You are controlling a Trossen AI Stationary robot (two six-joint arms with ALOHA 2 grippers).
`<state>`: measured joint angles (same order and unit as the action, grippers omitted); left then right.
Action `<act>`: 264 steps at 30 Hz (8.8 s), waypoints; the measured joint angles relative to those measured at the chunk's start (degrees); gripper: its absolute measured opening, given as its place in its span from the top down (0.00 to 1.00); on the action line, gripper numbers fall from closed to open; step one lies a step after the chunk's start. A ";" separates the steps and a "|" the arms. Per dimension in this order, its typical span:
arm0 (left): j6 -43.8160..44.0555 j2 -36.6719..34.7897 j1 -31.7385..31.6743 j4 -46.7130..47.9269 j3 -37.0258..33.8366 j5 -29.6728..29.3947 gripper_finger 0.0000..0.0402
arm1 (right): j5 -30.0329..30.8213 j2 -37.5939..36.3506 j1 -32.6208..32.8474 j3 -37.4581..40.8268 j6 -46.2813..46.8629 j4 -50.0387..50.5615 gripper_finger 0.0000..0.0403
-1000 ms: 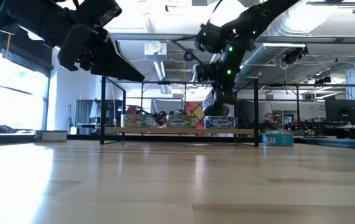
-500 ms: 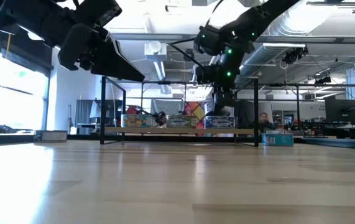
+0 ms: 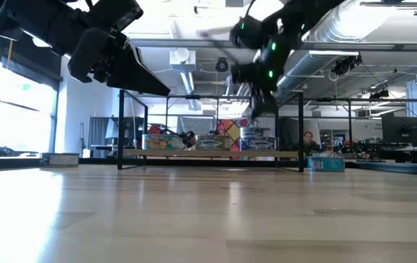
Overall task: Stack canned seafood by type on shelf
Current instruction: Stack the green tuna can on top of the green tuna can on the shelf
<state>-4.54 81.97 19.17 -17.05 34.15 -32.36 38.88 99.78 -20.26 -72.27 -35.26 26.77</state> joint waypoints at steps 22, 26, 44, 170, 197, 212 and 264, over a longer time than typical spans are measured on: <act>-0.23 0.04 1.75 -3.29 0.02 0.08 0.93 | -30.46 -7.64 36.09 11.34 29.54 -23.17 0.47; -0.52 0.04 1.96 -3.78 0.00 0.35 0.93 | -27.45 -7.59 40.38 18.16 42.99 -27.44 0.50; -0.02 0.04 2.13 -4.47 0.02 0.72 0.93 | -26.20 -8.49 60.80 6.10 92.07 36.25 0.99; 1.42 8.09 -3.13 -45.55 -23.43 19.82 1.00 | -23.36 13.78 30.33 9.31 0.75 -45.95 0.41; -0.17 8.07 -3.13 -47.41 -23.34 18.97 1.00 | -30.15 17.64 29.62 3.69 6.81 -39.52 0.41; -0.20 7.65 -2.80 -49.75 -23.30 15.87 1.00 | -26.65 19.33 29.77 3.76 14.29 -40.32 0.73; 4.96 -0.87 4.76 -36.17 -23.32 -2.01 1.00 | -4.91 16.86 0.47 -17.18 -3.15 -1.25 0.53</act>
<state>0.43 81.10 23.92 -53.22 10.83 -34.37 33.98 116.64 -19.79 -89.45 -38.41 25.52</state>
